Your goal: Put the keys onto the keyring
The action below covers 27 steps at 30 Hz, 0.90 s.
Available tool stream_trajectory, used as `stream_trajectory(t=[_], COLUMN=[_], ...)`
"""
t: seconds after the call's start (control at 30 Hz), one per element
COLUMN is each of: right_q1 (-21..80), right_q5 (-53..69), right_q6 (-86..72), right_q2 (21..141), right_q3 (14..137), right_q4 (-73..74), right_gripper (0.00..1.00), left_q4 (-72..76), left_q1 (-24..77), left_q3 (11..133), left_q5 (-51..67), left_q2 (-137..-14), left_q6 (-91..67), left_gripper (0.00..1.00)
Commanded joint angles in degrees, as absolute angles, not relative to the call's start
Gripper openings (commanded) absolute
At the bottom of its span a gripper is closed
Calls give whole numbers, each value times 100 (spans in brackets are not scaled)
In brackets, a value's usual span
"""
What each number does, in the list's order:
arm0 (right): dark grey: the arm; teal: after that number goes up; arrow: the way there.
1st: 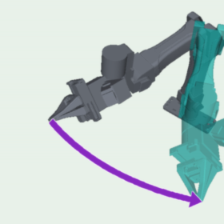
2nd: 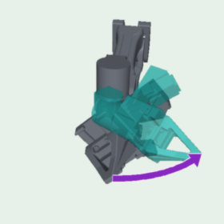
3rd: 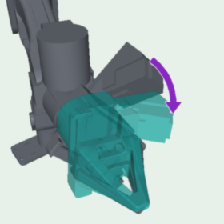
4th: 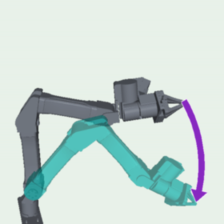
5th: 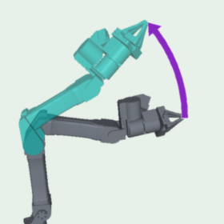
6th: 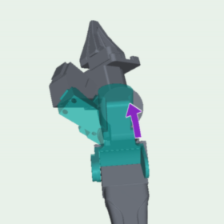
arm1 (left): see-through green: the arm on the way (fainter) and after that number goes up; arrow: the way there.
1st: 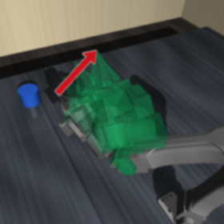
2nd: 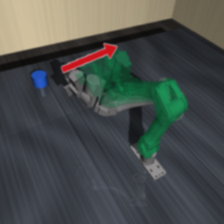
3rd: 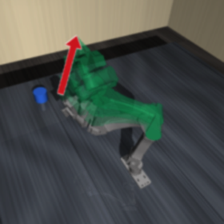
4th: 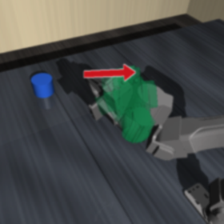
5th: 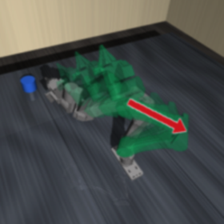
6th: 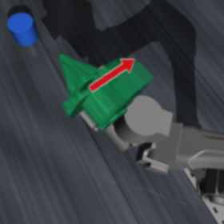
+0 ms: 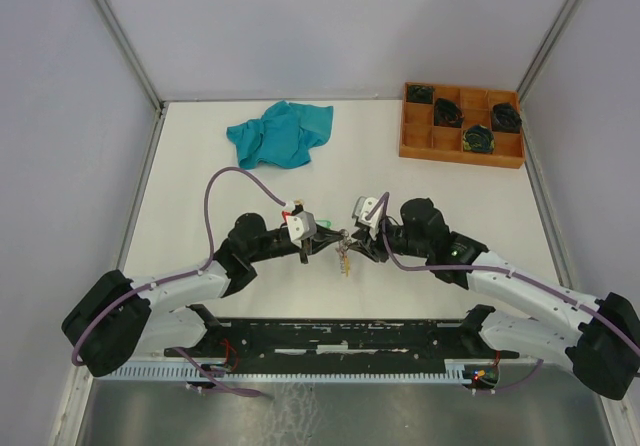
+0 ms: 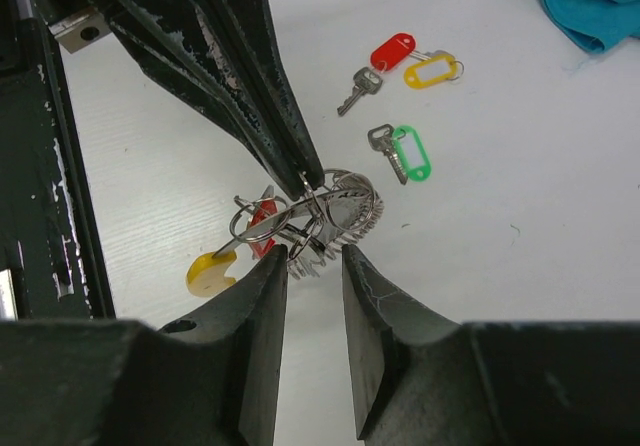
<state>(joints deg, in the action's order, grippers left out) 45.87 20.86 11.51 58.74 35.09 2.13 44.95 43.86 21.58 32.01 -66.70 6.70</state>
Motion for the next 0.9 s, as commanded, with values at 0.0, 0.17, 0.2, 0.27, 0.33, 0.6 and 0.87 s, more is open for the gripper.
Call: stream_trajectory(t=[0.0, 0.17, 0.2, 0.27, 0.33, 0.6, 0.87], right_q1=[4570, 4571, 4570, 4570, 4570, 4577, 4570], right_q5=[1994, 1920, 1916, 1908, 1907, 1934, 1889], right_q6=[919, 870, 875, 887, 896, 940, 890], right_q2=[5775, 5778, 5789, 5809, 5802, 5730, 5528], right_q3=[3464, 3394, 3398, 3400, 3393, 3445, 3499], right_q4=[-462, -603, -611, -617, -630, -570, -492], right_gripper=[36, 33, 32, 29, 27, 27, 33], left_q4=[5049, 5129, 5137, 5154, 5168, 5200, 5160], left_q1=[4410, 4413, 4419, 4413, 4408, 4413, 4410], left_q3=[2160, 2142, 2144, 2139, 2135, 2110, 2083], left_q5=[3111, 3120, 3117, 3096, 3081, 2984, 2854], left_q2=[-6560, -6592, -6587, -6575, -6579, -6600, -6548], left_q6=[502, 440, 440, 433, 429, 417, 457], left_gripper=[3, 3, 3, 3, 3, 3, 3])
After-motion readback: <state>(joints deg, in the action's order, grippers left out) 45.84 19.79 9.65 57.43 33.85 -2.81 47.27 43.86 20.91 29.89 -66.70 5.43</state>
